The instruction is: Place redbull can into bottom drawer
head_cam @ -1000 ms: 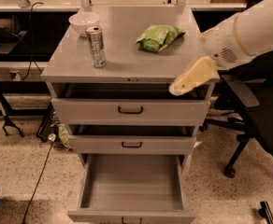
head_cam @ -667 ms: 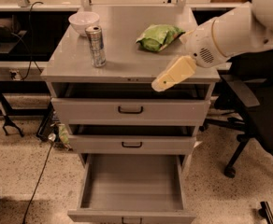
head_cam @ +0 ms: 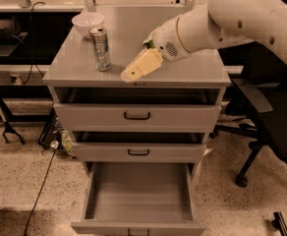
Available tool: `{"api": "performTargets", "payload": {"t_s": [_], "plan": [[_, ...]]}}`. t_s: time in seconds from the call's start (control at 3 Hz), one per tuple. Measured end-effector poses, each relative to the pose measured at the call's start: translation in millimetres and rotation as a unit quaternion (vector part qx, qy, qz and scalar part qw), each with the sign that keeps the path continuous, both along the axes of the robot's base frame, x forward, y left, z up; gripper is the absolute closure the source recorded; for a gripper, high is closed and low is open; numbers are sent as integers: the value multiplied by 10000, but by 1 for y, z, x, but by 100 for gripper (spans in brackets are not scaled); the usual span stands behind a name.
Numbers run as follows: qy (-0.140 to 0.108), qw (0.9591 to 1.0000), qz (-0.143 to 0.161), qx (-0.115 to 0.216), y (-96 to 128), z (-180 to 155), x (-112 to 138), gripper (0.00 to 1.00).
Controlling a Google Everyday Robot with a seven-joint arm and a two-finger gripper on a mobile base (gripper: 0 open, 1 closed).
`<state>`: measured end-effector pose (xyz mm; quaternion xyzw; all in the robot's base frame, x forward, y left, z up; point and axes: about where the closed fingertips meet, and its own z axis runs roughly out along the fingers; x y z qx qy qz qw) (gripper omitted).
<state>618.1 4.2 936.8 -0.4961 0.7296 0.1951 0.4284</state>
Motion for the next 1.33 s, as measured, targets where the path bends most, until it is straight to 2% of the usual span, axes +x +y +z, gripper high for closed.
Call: {"api": "performTargets", "payload": {"t_s": [0.33, 0.67, 1.33], "plan": [[-96, 9999, -25, 53, 14, 0, 12, 0], [-330, 9992, -14, 204, 35, 3, 37, 0], [-470, 9955, -21, 828, 87, -2, 91, 0]]}}
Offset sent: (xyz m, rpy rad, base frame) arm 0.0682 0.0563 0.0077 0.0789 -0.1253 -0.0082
